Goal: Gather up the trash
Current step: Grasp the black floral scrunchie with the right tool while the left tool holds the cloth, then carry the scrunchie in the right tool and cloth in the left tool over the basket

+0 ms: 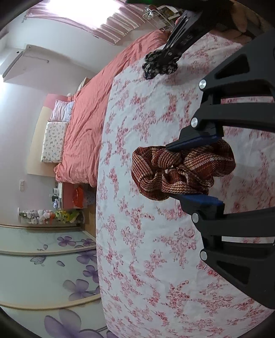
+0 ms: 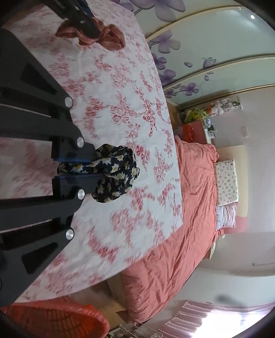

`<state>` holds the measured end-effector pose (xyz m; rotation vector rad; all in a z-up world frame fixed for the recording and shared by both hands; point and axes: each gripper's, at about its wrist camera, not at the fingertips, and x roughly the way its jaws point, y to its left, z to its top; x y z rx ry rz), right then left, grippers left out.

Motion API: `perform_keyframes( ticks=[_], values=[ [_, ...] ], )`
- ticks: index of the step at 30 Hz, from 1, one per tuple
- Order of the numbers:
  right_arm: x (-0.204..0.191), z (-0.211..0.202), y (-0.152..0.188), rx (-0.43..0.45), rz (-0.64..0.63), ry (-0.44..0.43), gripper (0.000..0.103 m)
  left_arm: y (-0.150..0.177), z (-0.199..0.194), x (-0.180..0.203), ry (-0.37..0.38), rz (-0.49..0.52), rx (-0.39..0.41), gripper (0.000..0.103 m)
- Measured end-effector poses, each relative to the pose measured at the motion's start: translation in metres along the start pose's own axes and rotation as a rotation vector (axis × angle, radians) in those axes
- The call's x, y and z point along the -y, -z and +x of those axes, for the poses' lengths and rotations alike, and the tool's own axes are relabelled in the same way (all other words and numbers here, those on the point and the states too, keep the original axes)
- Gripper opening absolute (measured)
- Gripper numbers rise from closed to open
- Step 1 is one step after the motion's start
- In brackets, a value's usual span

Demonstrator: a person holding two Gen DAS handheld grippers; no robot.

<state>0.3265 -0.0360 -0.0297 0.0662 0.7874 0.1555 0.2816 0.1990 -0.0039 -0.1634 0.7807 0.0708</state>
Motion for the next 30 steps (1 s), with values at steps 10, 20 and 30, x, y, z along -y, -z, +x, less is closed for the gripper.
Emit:
perform_keyframes(
  ticks=[10,20,30],
  values=[
    [0.026,-0.074,0.026,0.11,-0.001,0.038,0.009,0.007,-0.026,0.039,0.053,0.04,0.026,0.038],
    [0.059,-0.137,0.047,0.23,0.064,0.036,0.009,0.02,-0.052,0.077,0.121,0.089,0.051,0.038],
    [0.09,-0.193,0.069,0.343,0.125,0.063,0.009,0.032,-0.079,0.12,0.216,0.156,0.072,0.038]
  ],
)
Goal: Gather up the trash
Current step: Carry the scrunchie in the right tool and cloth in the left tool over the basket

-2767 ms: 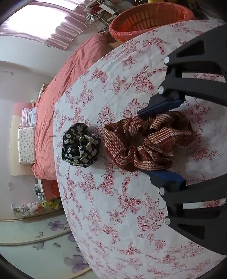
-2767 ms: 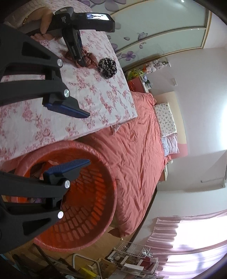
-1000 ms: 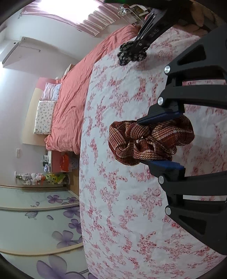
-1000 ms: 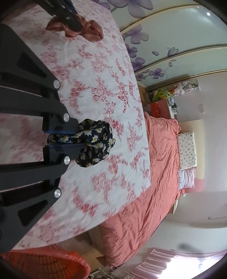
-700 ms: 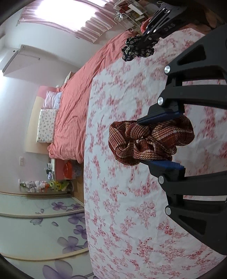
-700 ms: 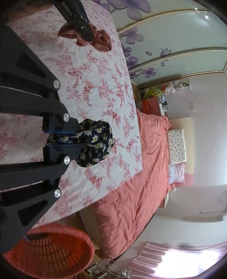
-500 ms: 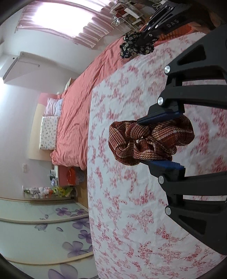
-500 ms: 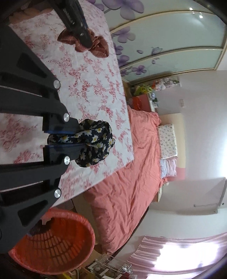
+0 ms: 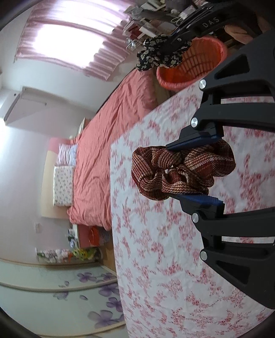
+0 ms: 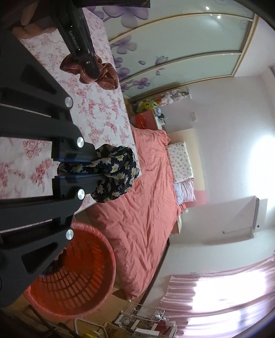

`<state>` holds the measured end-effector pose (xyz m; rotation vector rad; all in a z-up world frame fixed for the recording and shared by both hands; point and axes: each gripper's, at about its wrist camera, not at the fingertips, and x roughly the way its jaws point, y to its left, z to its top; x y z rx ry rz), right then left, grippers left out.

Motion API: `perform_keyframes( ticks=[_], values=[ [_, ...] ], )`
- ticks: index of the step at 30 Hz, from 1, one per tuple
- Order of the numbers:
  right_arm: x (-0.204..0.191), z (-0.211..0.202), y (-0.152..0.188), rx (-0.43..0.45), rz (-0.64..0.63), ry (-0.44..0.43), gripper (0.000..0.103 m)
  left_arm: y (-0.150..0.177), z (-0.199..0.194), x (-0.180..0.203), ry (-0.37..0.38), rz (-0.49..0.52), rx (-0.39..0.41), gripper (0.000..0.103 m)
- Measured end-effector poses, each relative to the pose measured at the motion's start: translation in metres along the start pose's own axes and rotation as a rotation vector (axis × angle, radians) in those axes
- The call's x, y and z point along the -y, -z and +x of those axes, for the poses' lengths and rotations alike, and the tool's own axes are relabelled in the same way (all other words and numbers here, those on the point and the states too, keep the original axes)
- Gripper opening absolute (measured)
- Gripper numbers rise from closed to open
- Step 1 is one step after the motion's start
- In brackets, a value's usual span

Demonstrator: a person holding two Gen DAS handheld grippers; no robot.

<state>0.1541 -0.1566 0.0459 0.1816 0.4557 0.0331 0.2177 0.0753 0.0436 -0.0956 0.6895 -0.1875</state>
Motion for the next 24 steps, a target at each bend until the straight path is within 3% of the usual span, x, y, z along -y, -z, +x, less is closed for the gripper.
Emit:
perform_keyframes(
  ticks=[10,24],
  values=[
    [0.049,-0.044,0.002,0.064,0.031,0.103,0.009,0.004,0.002,0.061,0.12,0.094,-0.005,0.038],
    [0.135,-0.068,0.012,0.086,0.165,0.21,0.01,0.016,0.032,0.154,0.292,0.194,-0.054,0.038]
  ],
)
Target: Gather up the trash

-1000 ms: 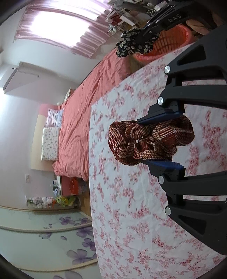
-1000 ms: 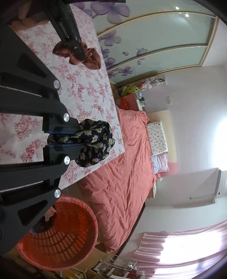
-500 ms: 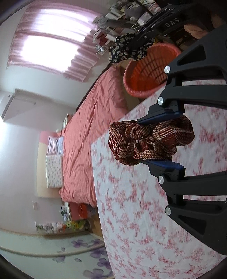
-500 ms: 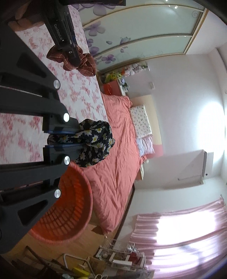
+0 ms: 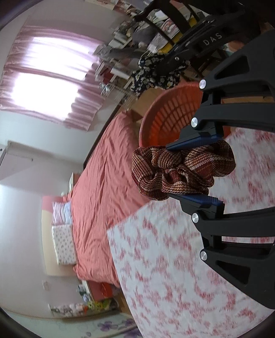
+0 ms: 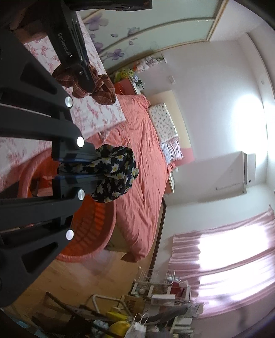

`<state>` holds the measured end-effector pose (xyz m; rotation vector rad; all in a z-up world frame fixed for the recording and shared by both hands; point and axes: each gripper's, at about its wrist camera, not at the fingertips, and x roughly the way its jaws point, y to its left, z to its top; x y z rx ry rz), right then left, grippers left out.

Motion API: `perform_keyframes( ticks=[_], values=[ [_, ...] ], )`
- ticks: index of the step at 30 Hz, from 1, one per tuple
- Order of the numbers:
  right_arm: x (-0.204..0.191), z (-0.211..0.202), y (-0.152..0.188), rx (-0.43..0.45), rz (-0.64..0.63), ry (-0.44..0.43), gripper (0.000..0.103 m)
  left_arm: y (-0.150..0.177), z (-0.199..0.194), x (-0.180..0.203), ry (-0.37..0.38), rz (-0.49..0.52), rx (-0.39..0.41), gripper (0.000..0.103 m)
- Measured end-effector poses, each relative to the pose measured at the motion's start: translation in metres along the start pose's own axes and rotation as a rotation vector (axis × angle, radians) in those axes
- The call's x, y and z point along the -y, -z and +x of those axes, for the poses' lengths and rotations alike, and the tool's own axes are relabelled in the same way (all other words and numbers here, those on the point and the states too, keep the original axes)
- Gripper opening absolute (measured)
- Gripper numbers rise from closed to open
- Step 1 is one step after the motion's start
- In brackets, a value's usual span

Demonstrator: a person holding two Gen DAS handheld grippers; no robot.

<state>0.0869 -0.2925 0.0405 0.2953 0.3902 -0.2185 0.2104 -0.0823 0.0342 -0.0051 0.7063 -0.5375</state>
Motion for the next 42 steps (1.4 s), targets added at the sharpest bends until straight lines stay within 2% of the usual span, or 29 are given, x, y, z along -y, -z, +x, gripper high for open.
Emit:
perform_keyframes(
  ticks=[9,22,24,25,30,34,37,39,41,42],
  values=[
    [0.04,0.007,-0.008,0.012,0.053,0.022,0.011,-0.001,0.03,0.042,0.079,0.045,-0.028,0.039],
    [0.069,0.034,-0.017,-0.008,0.093,-0.006,0.013,0.001,0.067,0.065,0.094,0.073,-0.087,0.041],
    [0.074,0.042,-0.019,-0.019,0.109,-0.018,0.024,0.0,0.073,0.065,0.077,0.073,-0.097,0.046],
    [0.075,0.043,-0.02,-0.024,0.113,-0.021,0.026,0.0,0.074,0.065,0.069,0.072,-0.1,0.052],
    [0.083,0.053,-0.021,-0.04,0.141,-0.021,0.042,0.001,0.081,0.058,0.041,0.05,-0.115,0.065],
    [0.088,0.047,-0.019,-0.035,0.152,-0.007,0.053,0.005,0.079,0.051,0.011,0.032,-0.13,0.065],
    [0.085,0.036,-0.019,-0.015,0.132,0.015,0.07,0.006,0.067,0.042,-0.014,0.013,-0.116,0.072],
    [0.081,0.026,-0.02,0.008,0.107,0.032,0.091,0.008,0.053,0.034,-0.042,0.008,-0.087,0.079],
    [0.076,0.015,-0.02,0.03,0.084,0.042,0.099,0.009,0.035,0.027,-0.066,0.002,-0.053,0.085],
    [0.071,0.008,-0.019,0.04,0.066,0.059,0.099,0.01,0.025,0.024,-0.08,0.0,-0.034,0.089]
  ],
)
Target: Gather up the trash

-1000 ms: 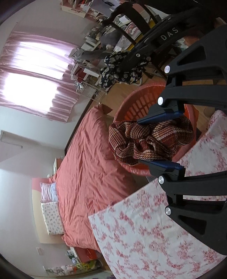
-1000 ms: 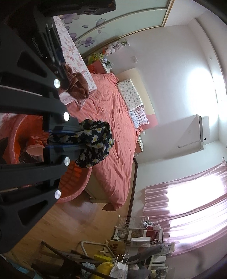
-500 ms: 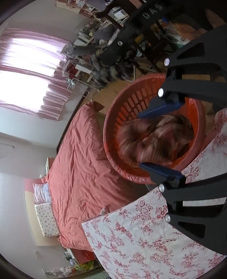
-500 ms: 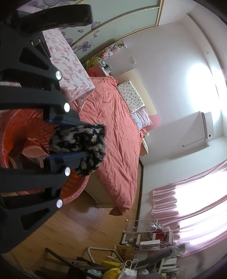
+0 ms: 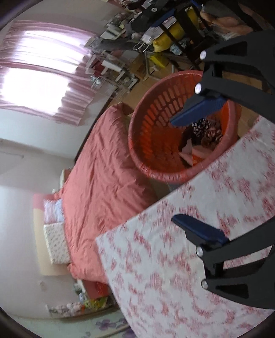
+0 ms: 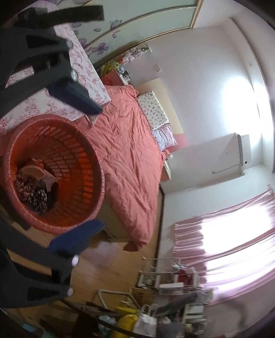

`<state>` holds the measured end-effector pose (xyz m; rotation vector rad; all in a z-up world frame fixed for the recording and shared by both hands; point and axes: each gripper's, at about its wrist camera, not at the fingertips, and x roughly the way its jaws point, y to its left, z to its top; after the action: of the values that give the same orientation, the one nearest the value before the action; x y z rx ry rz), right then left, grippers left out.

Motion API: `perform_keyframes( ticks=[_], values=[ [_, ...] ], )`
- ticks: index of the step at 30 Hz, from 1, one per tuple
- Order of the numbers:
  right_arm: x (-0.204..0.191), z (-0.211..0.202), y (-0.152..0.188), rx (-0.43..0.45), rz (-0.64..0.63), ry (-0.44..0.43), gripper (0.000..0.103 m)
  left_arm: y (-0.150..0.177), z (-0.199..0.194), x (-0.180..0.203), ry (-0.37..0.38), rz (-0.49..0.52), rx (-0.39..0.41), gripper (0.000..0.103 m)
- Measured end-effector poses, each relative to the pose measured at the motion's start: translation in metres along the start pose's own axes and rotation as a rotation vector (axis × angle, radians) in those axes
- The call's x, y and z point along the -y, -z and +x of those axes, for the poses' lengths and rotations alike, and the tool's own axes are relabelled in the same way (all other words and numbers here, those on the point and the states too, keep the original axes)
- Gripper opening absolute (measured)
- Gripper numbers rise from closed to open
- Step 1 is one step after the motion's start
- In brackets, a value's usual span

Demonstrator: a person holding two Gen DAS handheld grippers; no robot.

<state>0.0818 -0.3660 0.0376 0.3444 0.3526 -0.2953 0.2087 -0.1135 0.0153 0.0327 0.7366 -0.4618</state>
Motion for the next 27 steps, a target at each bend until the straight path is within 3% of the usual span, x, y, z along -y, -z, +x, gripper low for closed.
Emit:
perform_keyframes(
  ticks=[6,14,19,27],
  values=[
    [-0.022,-0.039,0.006,0.042,-0.102,0.088,0.099,0.013,-0.05,-0.015,-0.116,-0.007,0.089,0.101],
    [-0.04,-0.096,0.032,0.144,-0.177,0.188,0.099,0.049,-0.106,-0.02,-0.296,-0.004,0.189,0.101],
    [-0.047,-0.123,0.054,0.114,-0.18,0.194,0.099,0.074,-0.128,-0.027,-0.31,-0.056,0.208,0.101],
    [-0.062,-0.15,0.084,0.095,-0.216,0.193,0.099,0.104,-0.15,-0.032,-0.401,-0.1,0.24,0.101]
  ],
)
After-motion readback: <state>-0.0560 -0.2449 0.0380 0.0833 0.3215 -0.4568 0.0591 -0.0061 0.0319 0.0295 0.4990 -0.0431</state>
